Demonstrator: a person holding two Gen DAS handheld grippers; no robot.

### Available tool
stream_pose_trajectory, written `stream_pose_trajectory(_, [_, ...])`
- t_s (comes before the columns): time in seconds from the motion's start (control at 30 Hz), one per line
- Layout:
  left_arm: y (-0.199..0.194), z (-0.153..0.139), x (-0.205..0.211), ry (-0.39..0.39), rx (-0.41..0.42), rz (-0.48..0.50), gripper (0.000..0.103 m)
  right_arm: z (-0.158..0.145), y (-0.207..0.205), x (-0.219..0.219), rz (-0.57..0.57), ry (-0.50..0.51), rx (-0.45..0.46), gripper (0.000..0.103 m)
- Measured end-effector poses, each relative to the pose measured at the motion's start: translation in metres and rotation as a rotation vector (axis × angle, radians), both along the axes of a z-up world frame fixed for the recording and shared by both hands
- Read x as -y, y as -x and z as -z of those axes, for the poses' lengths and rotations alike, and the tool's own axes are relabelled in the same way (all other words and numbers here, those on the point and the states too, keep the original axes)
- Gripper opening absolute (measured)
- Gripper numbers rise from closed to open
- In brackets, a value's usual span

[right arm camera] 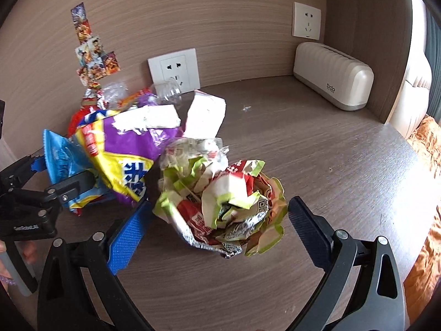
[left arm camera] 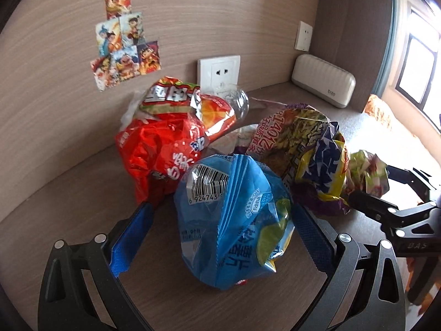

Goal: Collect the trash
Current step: 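Grasp the blue chip bag with the left gripper while the right grasps crumpled wrappers, then carry the blue bag and wrappers with both grippers over the white bin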

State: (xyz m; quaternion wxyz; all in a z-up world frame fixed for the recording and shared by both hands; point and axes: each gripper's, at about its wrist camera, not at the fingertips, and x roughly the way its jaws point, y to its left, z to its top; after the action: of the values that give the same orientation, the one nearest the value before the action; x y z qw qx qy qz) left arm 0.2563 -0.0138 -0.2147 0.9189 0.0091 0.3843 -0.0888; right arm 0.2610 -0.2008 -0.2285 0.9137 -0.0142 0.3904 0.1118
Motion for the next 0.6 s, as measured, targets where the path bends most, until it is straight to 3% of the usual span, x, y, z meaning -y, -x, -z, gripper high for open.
stream_pose_trajectory(0.1, [-0.004,0.004,0.006,0.012,-0.023,0.025,0.095,0.003,-0.004,0.005,0.01,-0.017,-0.001,0.098])
stream_pose_trajectory(0.2, [-0.003,0.007,0.011,0.007,-0.024,0.036,0.087,0.003,-0.004,0.008,0.009,-0.019,0.017,0.075])
stream_pose_trajectory(0.27, [0.0,0.006,0.014,-0.002,-0.023,0.038,0.083,-0.001,-0.001,0.008,0.002,-0.005,0.024,0.067])
stream_pose_trajectory(0.6, [0.034,-0.034,0.024,-0.011,0.029,0.02,0.081,-0.044,0.028,0.025,0.009,-0.055,0.069,0.065])
